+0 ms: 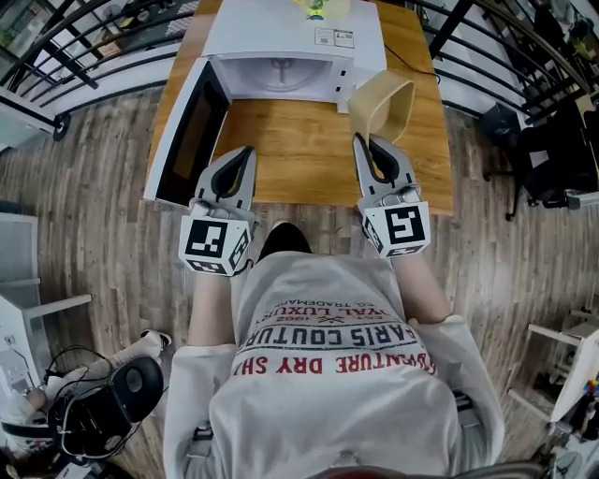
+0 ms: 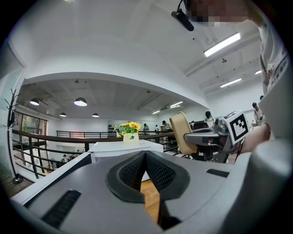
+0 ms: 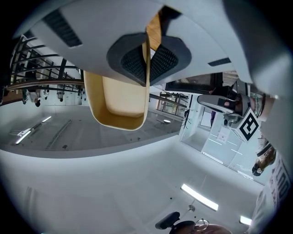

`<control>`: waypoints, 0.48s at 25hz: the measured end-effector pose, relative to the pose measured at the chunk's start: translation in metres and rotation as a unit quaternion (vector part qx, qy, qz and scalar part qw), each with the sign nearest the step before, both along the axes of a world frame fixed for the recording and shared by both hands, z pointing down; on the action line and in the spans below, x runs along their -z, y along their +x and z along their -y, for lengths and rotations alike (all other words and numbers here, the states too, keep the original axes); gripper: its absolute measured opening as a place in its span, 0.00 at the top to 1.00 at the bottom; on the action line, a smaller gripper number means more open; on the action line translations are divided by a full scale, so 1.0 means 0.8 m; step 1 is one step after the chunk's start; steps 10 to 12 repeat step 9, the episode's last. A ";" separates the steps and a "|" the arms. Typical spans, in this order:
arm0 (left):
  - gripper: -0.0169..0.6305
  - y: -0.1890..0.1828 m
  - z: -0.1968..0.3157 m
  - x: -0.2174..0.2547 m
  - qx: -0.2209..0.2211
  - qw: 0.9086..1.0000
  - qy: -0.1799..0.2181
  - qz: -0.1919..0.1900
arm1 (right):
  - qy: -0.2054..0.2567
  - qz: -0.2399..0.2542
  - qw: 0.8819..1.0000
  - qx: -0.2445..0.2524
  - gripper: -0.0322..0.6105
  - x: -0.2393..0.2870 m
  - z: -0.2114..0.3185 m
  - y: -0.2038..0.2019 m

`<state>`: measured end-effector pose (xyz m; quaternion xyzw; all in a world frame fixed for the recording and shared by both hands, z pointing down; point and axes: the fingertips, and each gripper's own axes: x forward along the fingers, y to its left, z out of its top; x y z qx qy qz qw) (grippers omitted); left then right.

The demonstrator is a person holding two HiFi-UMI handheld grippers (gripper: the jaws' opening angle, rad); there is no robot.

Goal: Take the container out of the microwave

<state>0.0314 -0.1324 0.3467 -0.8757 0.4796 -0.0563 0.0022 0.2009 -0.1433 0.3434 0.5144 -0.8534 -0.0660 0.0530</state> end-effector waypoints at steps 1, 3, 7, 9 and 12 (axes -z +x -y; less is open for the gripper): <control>0.95 0.000 0.000 -0.001 0.000 1.000 0.000 -0.001 | -0.001 0.000 1.000 0.000 0.90 -0.001 0.000 0.000; 0.95 -0.001 0.003 -0.004 0.002 1.000 -0.001 -0.002 | -0.003 0.003 1.000 -0.001 0.90 -0.005 0.003 0.000; 0.95 -0.001 0.009 -0.006 0.003 1.000 -0.001 -0.001 | -0.003 0.005 1.000 -0.003 0.90 -0.007 0.011 0.001; 0.95 0.000 0.012 -0.006 0.004 1.000 -0.001 0.000 | -0.001 0.005 1.000 -0.004 0.90 -0.008 0.015 0.001; 0.95 0.000 0.012 -0.006 0.004 1.000 -0.001 0.000 | -0.001 0.005 1.000 -0.004 0.90 -0.008 0.015 0.001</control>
